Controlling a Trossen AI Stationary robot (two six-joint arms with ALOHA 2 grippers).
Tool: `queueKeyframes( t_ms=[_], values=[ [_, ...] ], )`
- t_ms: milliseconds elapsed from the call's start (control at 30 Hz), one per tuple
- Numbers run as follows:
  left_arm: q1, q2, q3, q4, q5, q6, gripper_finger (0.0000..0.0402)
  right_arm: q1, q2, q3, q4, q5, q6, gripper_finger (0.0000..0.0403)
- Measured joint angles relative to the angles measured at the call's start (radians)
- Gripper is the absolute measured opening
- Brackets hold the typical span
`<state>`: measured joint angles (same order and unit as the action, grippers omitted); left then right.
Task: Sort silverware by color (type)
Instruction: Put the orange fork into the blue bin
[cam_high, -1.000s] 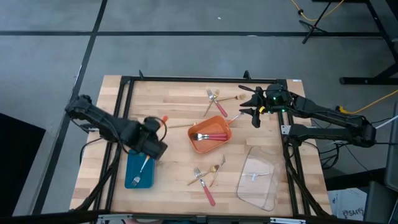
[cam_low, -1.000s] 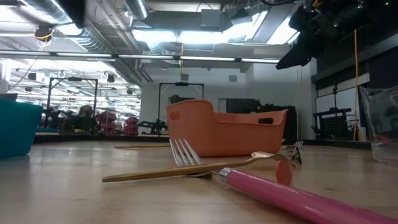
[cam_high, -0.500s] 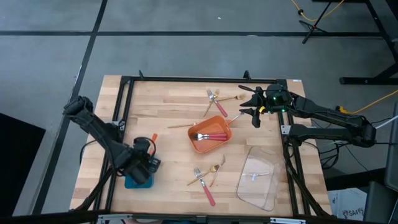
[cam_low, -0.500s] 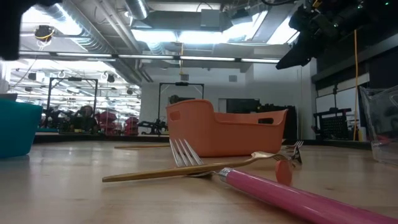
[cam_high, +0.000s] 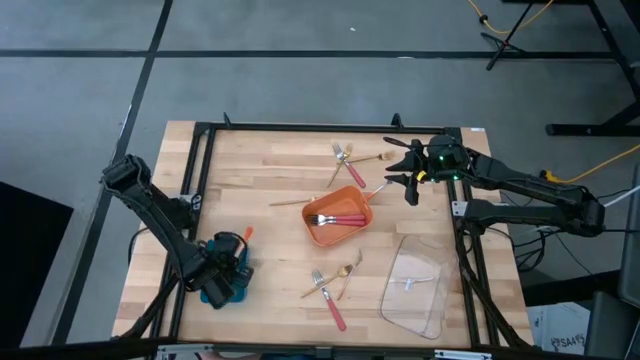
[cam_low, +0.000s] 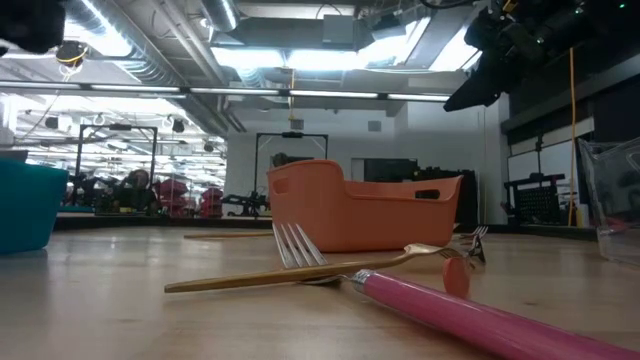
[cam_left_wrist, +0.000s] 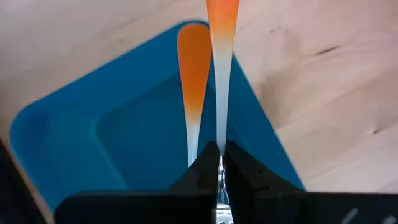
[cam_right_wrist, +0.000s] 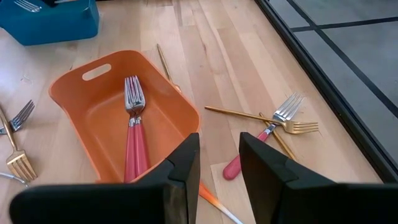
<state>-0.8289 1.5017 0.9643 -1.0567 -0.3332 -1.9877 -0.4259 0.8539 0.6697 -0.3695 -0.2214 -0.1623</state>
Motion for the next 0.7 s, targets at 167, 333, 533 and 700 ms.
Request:
queueKeyframes(
  t_ms=[167,333,533,700],
  values=[
    [-0.026,0.000,-0.047,0.058,0.000,0.000,0.0007,0.000,0.000,0.000,0.000,0.000,0.000,0.0101],
    [-0.044,0.000,-0.067,0.071,0.001,0.000,0.0007,0.000,0.000,0.000,0.000,0.000,0.000,0.0101],
    [-0.059,0.000,-0.067,0.074,0.012,0.000,0.0007,0.000,0.000,0.000,0.000,0.000,0.000,0.0101],
    [-0.070,0.000,-0.067,0.085,0.027,0.000,0.0007,0.000,0.000,0.000,0.000,0.000,0.000,0.0101]
  ],
)
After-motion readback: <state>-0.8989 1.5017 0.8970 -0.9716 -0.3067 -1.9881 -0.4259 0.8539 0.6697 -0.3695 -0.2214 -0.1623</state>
